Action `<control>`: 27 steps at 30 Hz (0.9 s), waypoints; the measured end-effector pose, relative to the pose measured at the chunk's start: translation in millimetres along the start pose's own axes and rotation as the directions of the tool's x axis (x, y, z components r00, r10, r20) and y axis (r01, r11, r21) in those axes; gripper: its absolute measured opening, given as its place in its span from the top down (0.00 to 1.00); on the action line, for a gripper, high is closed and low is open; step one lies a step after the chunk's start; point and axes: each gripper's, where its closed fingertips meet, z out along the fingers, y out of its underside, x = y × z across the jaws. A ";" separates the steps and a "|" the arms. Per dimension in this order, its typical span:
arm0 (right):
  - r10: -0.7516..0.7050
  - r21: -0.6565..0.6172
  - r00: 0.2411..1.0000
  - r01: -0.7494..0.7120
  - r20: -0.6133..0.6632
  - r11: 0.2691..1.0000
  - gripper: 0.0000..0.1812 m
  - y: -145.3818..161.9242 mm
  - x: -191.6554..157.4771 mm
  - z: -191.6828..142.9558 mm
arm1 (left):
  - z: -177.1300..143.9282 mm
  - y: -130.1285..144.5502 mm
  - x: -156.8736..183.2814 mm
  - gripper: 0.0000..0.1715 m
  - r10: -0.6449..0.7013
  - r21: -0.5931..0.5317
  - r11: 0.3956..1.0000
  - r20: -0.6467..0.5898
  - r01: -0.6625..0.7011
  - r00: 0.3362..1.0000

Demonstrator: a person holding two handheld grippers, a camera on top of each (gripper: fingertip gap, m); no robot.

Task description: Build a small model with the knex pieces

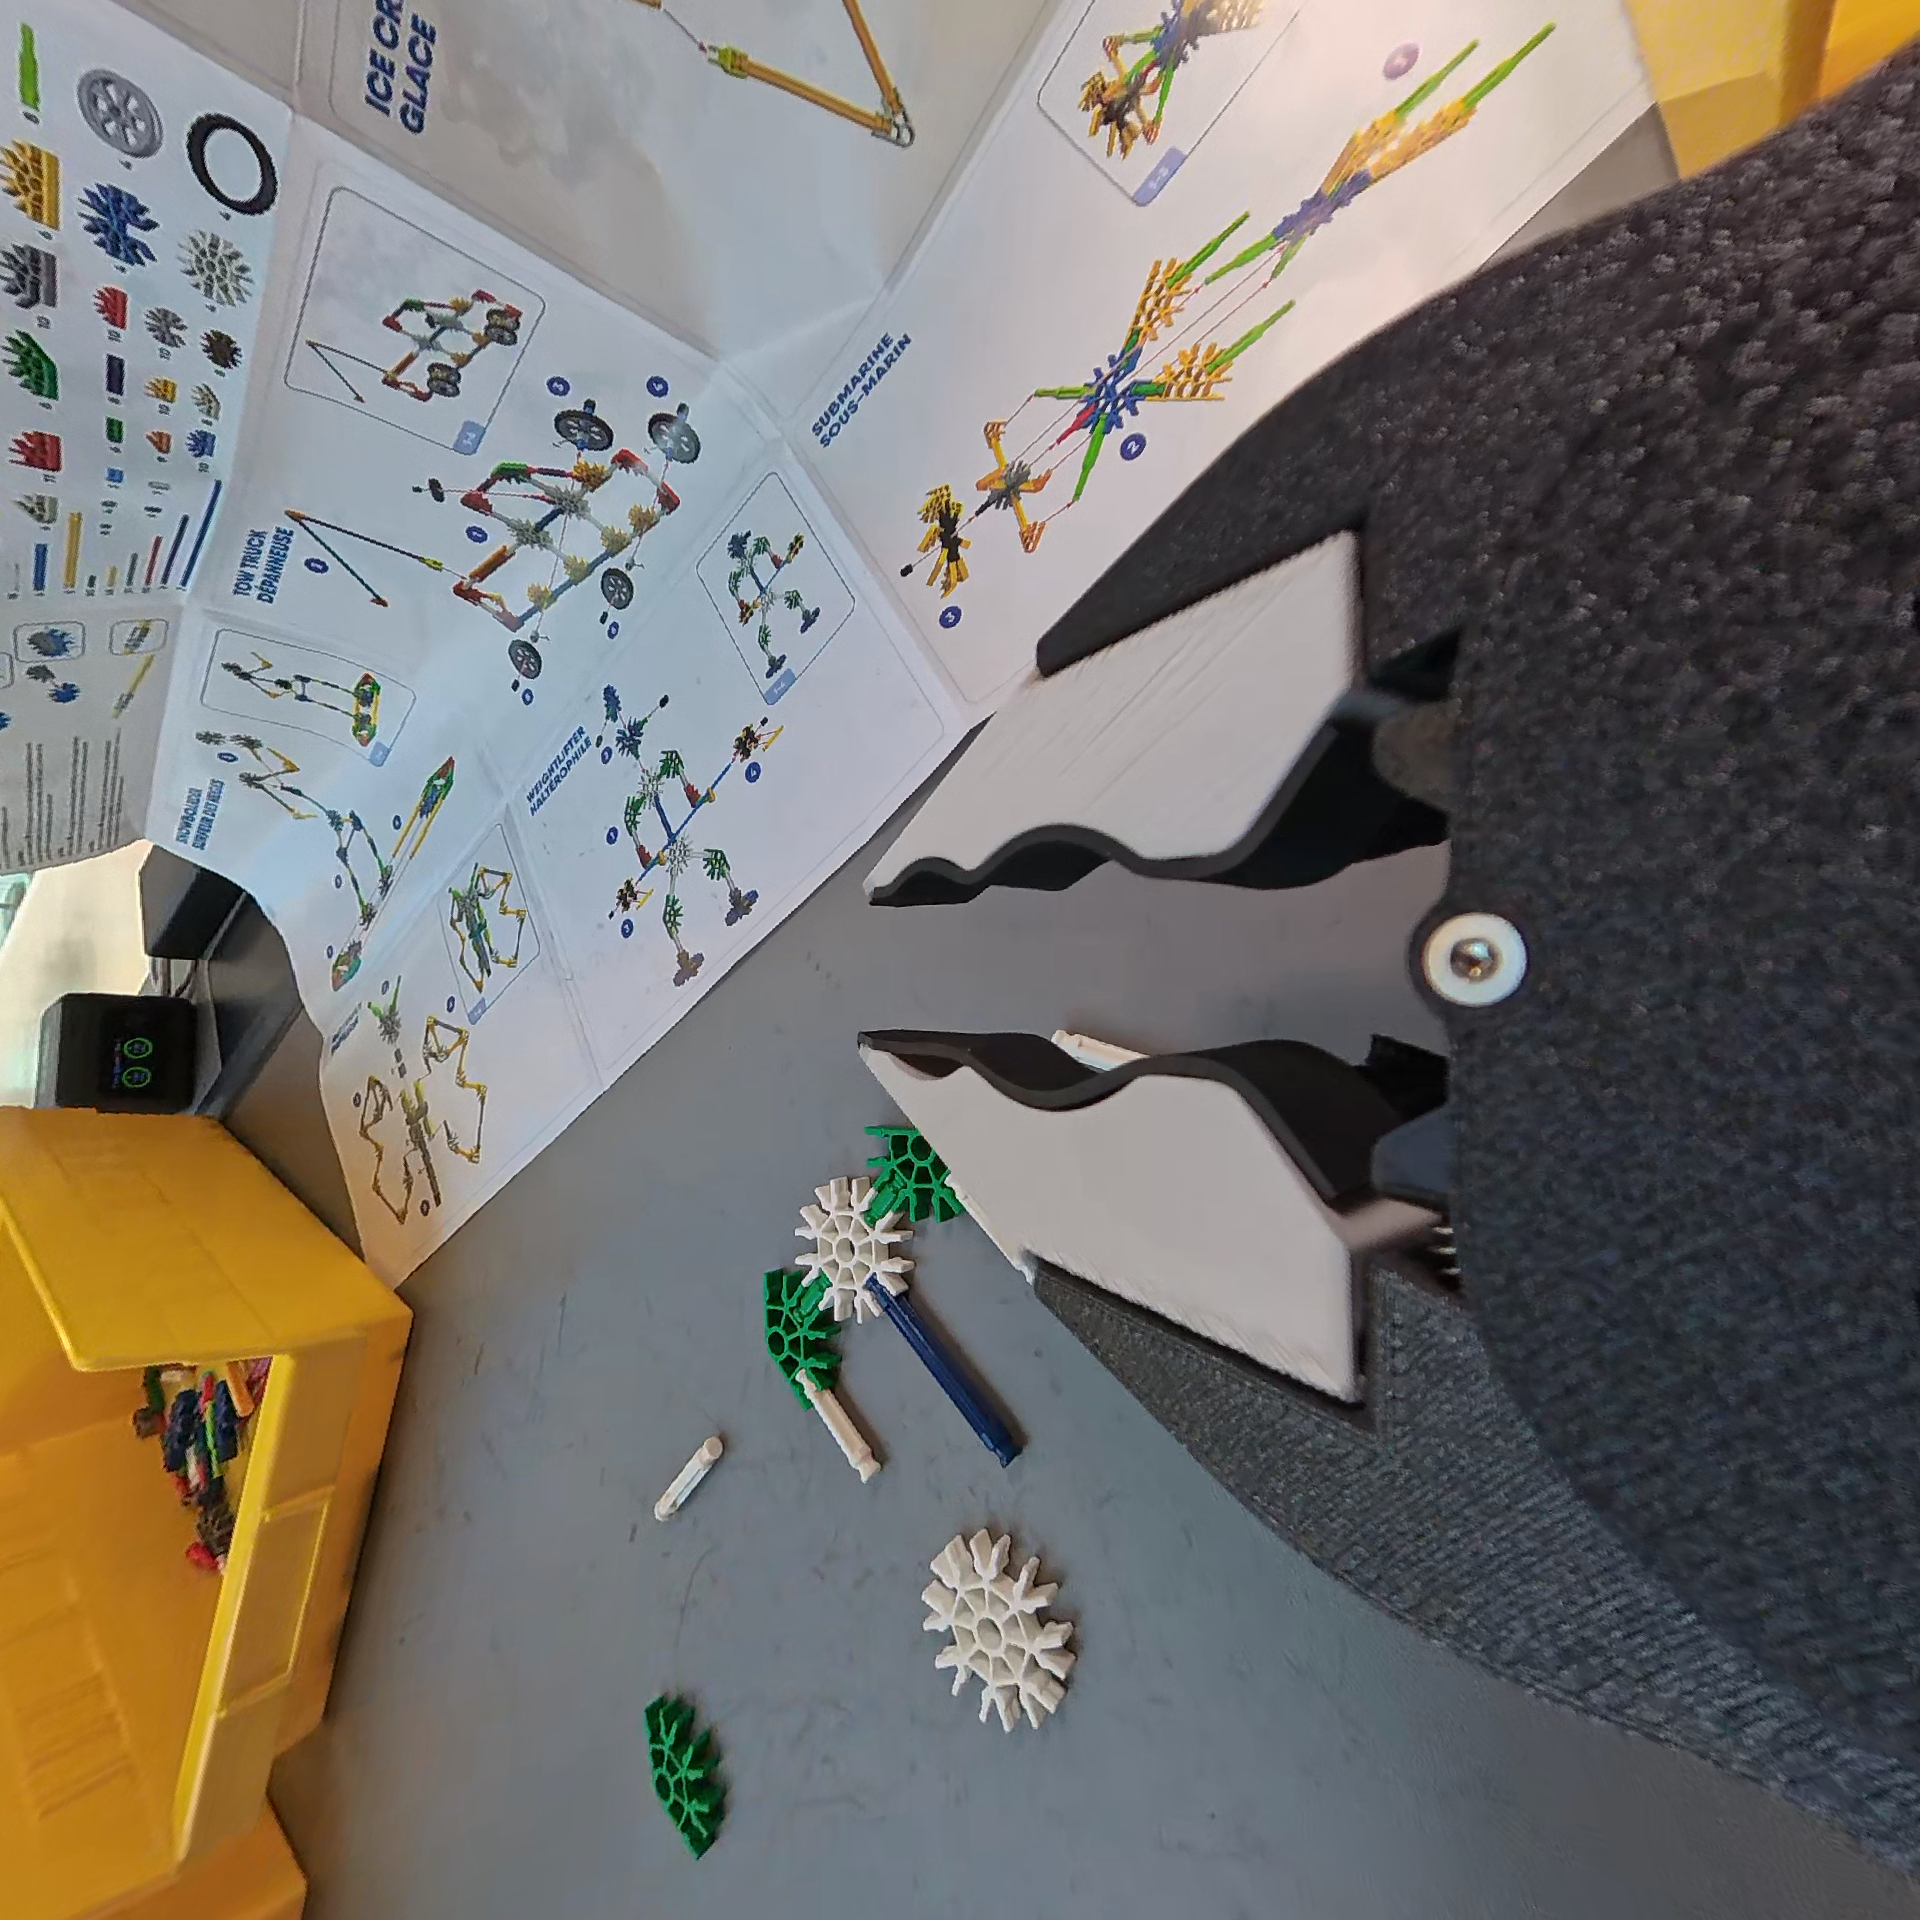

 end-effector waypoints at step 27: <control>-0.044 -0.082 0.998 0.047 0.039 0.996 0.87 13.7 -10.5 2.8 | -60.8 -159.2 280.1 0.86 0.456 0.603 0.768 -0.282 -0.214 0.844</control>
